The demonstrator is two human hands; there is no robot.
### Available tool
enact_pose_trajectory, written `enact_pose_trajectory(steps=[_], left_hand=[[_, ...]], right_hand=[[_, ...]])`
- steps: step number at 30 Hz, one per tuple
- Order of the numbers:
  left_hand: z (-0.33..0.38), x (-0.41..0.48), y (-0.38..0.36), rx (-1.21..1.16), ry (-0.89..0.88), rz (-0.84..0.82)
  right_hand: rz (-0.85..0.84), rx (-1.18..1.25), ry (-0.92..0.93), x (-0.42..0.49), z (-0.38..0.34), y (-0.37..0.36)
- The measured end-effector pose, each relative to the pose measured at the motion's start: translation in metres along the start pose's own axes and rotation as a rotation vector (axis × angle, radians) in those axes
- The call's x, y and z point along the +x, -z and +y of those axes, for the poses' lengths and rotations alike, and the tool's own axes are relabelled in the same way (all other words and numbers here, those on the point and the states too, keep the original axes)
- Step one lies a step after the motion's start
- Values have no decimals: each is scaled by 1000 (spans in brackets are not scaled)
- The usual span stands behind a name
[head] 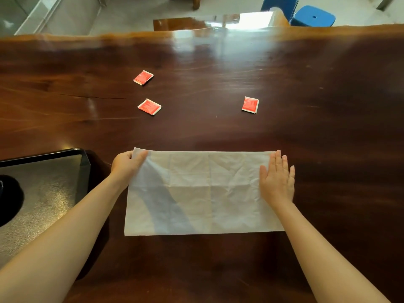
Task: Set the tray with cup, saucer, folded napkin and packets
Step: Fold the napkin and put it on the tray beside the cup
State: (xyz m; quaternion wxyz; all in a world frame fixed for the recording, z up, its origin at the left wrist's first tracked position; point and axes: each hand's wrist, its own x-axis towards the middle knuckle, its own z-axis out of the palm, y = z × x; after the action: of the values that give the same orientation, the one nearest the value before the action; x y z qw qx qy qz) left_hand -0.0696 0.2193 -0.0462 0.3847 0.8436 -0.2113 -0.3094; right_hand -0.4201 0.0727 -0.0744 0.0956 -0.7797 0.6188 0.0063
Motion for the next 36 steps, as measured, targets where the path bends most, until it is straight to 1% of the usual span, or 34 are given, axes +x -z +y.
enact_pose_trajectory(steps=[2, 5, 7, 13, 16, 18, 19, 21, 23, 24, 25, 26, 27, 28, 29, 31, 34, 36], left_hand=[[3, -1, 0, -93, -15, -64], [4, -1, 3, -161, -38, -127], [3, 1, 3, -186, -27, -116], [-2, 6, -1, -145, 23, -33], [-3, 4, -4, -75, 14, 18], [-1, 1, -9, 30, -36, 63], [1, 0, -12, 101, -78, 100], [8, -8, -20, 252, -176, 229], [11, -21, -35, 412, -368, 349], [10, -32, -47, 479, -464, 354], [6, -44, -60, 535, -537, 312], [0, -57, -72, 593, -565, 240], [-7, -67, -82, 649, -564, 172], [-14, -72, -87, 701, -540, 126], [-20, -72, -89, 744, -510, 104], [-25, -63, -87, 811, -478, 93], [-27, -54, -84, 848, -474, 75], [-31, -51, -78, 851, -448, 93]], right_hand=[[82, 16, 16, 3, -4, 4], [212, 96, 132, 16, -14, 10], [243, 154, 171, 27, -18, 11], [279, 243, 102, 46, -12, 15], [276, 235, 101, 47, -10, 13], [279, 233, 77, 46, -10, 13], [280, 217, 70, 46, -11, 14], [294, 204, 81, 42, -23, 17], [337, 296, 203, 28, -53, 18], [336, 343, 304, 17, -73, 14], [300, 358, 419, 2, -94, 6], [210, 341, 528, -13, -114, -3], [82, 299, 606, -27, -132, -13], [-31, 251, 647, -38, -144, -23], [-86, 197, 658, -44, -150, -31], [-73, 117, 635, -40, -146, -39], [-38, 116, 495, -15, -118, -31], [-9, 85, 400, -1, -91, -25]])
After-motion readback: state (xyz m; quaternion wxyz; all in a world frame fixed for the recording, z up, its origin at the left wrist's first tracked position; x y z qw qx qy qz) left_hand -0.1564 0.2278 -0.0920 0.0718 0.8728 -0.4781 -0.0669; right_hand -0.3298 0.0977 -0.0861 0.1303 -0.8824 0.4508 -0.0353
